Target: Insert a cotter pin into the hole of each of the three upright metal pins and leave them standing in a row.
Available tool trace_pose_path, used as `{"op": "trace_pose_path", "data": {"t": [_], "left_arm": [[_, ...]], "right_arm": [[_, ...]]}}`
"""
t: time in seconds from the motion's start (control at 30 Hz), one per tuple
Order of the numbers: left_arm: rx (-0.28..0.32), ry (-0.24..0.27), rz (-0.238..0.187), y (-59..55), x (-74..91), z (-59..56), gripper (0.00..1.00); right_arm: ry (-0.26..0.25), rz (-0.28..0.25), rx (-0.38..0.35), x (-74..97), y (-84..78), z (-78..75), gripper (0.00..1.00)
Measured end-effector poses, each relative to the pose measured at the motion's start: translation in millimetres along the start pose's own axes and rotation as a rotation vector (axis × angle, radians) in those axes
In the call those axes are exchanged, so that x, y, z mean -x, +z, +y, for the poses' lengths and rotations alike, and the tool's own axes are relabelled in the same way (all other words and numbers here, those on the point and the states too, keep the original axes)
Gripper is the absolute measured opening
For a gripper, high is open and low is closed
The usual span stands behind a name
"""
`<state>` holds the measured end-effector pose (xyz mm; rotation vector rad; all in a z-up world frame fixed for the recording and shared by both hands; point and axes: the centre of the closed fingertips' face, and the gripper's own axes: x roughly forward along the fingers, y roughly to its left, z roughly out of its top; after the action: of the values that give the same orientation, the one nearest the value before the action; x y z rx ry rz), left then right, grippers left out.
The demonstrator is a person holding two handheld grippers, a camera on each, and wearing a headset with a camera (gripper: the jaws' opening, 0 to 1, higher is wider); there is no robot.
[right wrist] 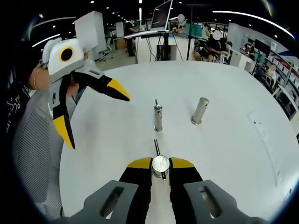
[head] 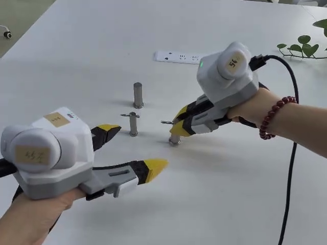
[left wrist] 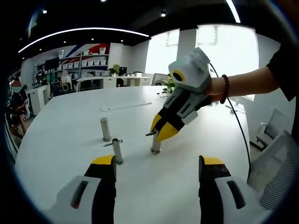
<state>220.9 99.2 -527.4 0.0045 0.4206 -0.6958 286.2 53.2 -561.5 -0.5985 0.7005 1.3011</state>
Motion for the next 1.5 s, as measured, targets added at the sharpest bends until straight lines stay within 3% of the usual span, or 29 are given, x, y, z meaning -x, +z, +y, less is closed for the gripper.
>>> {"op": "trace_pose_path", "data": {"t": [0.3, 0.57, 0.83, 1.17, 1.5], "left_arm": [[-0.015, 0.010, 0.003, -1.8, 4.0, 4.5, 0.78], [-0.020, 0.015, 0.015, -4.6, 6.4, 7.3, 0.83], [-0.019, 0.014, 0.015, -5.2, 5.8, 7.0, 0.83], [-0.019, 0.015, 0.021, -7.2, 5.9, 6.9, 0.82], [-0.020, 0.012, 0.030, -9.4, 5.6, 6.8, 0.82]], "right_arm": [[-0.006, -0.005, -0.003, -5.2, 5.0, -12.5, 0.08], [0.007, 0.009, 0.007, -6.7, 2.7, -13.1, 0.08], [0.028, 0.014, 0.014, -7.1, 1.1, -12.5, 0.08], [0.016, 0.016, 0.051, -7.2, 1.0, -12.4, 0.09], [0.000, 0.010, 0.012, -9.2, 0.8, -18.0, 0.09]]}}
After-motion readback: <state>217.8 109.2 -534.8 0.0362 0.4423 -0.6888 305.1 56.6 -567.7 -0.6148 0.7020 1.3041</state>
